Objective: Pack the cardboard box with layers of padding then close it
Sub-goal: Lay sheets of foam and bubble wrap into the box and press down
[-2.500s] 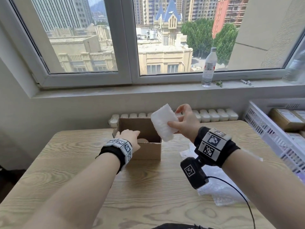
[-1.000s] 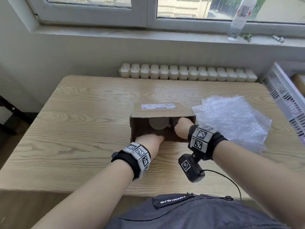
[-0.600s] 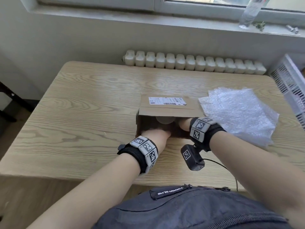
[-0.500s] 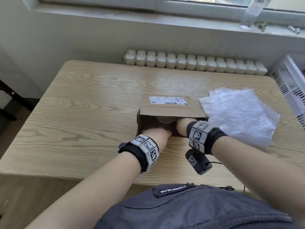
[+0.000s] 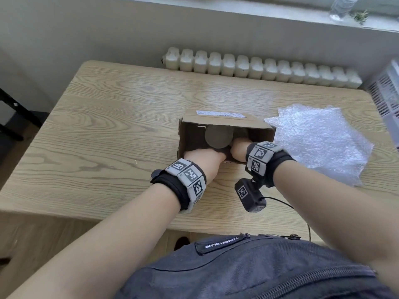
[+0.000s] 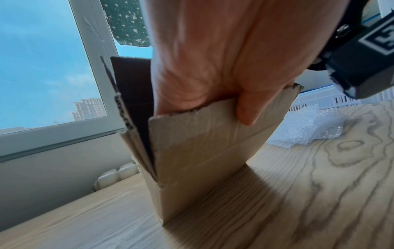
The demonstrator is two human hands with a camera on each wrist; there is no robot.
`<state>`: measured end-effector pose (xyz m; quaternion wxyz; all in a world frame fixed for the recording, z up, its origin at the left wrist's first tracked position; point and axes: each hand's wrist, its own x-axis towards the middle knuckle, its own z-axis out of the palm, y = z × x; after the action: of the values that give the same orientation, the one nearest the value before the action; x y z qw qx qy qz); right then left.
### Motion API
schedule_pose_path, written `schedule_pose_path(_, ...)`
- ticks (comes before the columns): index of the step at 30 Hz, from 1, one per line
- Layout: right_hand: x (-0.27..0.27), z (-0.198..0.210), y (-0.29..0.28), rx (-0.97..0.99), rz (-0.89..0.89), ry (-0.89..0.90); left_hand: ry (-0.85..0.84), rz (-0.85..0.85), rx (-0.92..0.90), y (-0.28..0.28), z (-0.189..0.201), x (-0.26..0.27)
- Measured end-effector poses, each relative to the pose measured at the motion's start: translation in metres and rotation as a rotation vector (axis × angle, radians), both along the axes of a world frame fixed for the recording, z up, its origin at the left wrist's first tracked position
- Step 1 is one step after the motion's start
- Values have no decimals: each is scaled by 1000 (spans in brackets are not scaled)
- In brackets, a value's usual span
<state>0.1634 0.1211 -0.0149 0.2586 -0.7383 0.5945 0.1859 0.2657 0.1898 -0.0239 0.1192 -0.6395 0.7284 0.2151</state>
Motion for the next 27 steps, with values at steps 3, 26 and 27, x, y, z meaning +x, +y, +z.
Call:
schedule_pose_path(3, 0, 0, -5, 7, -44, -47, 2, 2, -4, -3, 1, 2)
schedule_pose_path(26, -109, 21, -9, -350, -272, -454, -41, 7, -402, -62, 20, -43)
schedule_pose_path(27, -120, 18, -11, -328, -277, -408, 5, -29, -432, -63, 21, -55)
